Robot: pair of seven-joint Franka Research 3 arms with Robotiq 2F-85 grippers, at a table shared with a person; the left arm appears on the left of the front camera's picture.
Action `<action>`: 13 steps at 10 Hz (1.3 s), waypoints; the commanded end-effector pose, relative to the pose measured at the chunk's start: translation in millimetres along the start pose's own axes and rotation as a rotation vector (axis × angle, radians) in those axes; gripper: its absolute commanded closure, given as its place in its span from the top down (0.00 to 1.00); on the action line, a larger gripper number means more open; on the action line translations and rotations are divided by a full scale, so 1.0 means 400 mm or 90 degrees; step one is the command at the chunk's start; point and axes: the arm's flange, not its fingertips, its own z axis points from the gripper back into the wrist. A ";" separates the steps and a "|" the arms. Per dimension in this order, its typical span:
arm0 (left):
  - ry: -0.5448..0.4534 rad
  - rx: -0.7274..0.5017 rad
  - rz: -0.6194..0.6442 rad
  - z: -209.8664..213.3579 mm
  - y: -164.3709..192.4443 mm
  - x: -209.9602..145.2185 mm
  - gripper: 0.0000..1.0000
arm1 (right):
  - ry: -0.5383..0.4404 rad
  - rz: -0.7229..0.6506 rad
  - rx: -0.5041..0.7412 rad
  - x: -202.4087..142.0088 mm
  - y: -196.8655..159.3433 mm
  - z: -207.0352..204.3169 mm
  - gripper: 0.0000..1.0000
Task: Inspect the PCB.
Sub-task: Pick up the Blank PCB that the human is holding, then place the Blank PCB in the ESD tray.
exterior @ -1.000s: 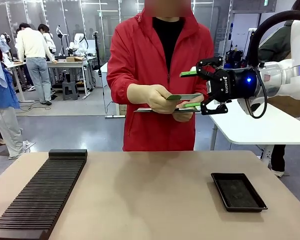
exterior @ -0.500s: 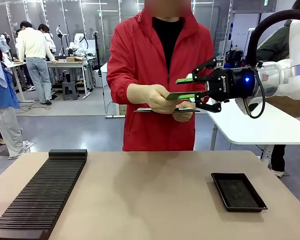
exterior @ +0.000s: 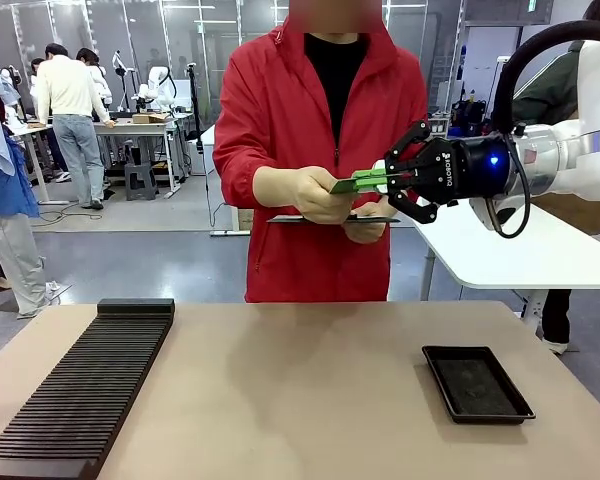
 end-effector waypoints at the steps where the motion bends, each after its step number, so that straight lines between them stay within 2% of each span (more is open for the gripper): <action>1: 0.001 0.002 0.000 -0.001 -0.008 -0.001 1.00 | 0.004 0.006 0.016 -0.007 -0.013 -0.011 0.00; 13: 0.001 0.002 0.000 -0.001 -0.008 -0.001 1.00 | 0.000 -0.005 0.002 0.003 -0.010 0.000 0.00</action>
